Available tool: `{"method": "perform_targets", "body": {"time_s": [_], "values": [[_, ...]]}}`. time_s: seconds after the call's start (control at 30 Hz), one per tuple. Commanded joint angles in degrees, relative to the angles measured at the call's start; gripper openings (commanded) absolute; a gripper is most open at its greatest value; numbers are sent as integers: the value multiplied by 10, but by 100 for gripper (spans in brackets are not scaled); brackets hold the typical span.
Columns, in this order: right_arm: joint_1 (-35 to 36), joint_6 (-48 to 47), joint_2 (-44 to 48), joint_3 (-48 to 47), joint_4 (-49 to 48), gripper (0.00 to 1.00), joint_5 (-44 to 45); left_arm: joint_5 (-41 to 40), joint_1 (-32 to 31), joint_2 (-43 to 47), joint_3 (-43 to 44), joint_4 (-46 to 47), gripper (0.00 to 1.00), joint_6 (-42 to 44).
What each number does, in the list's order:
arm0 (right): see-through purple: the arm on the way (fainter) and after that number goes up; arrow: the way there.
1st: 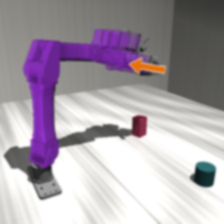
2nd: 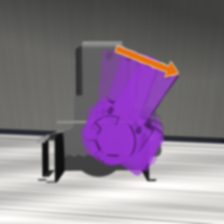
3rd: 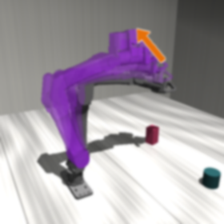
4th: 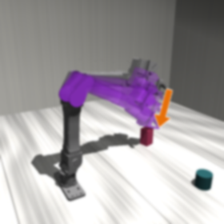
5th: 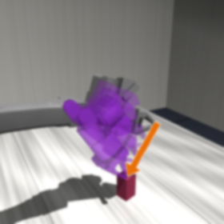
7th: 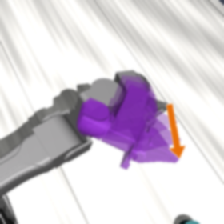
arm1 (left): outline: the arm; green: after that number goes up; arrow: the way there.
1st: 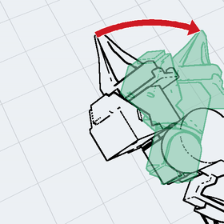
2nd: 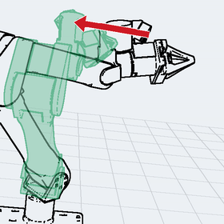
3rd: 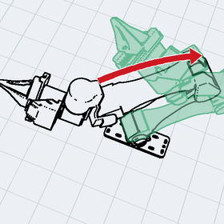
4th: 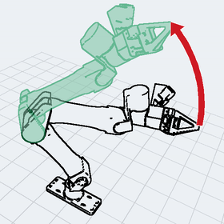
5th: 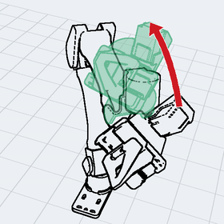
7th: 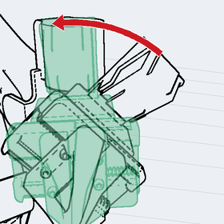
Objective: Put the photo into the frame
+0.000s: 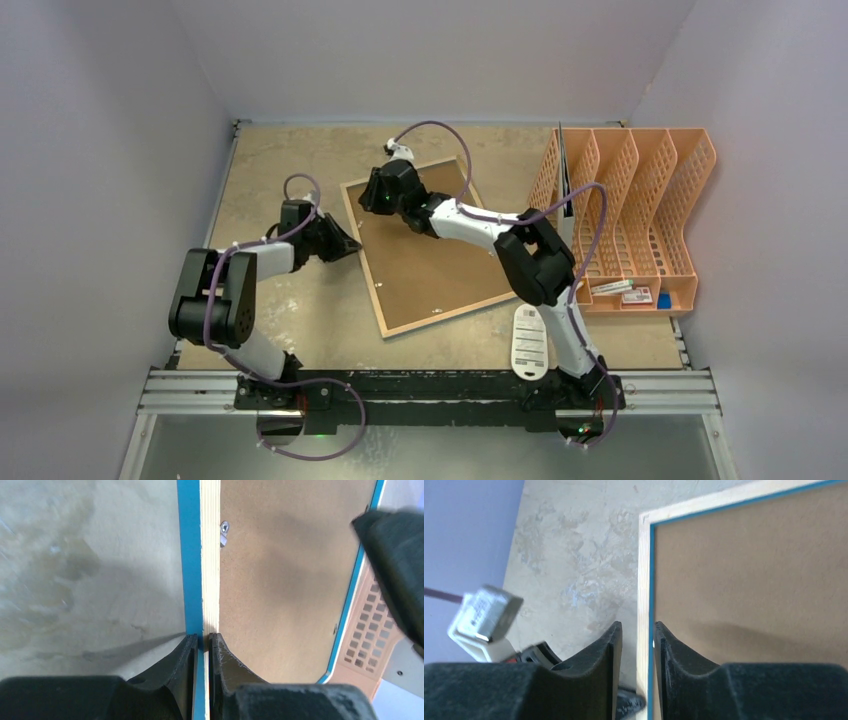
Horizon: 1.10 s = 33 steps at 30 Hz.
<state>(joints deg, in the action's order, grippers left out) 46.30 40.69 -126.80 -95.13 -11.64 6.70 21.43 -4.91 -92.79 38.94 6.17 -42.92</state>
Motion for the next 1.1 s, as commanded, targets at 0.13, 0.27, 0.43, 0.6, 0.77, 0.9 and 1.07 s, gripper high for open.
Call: {"method": "perform_targets", "body": {"time_s": [0.13, 0.27, 0.43, 0.6, 0.77, 0.9, 1.07], "values": [[0, 65, -10, -18, 45, 35, -42, 4, -16, 4, -63, -102, 5, 0], [0, 75, -30, -16, 22, 23, -100, -6, -15, 4, -59, -119, 13, 14], [0, 81, -55, -27, 25, 15, -122, -11, -15, -9, -49, -136, 20, 29], [0, 84, -70, -24, 32, 7, -141, -14, -15, -22, -46, -137, 16, 30], [-1, 82, -83, -27, 42, 4, -132, -15, -15, -24, -47, -136, 14, 30], [0, 85, -92, -23, 47, 4, -132, -15, -15, -24, -47, -138, 14, 30], [0, 88, -101, -13, 60, 23, -121, -17, -15, -22, -47, -140, 13, 31]]}}
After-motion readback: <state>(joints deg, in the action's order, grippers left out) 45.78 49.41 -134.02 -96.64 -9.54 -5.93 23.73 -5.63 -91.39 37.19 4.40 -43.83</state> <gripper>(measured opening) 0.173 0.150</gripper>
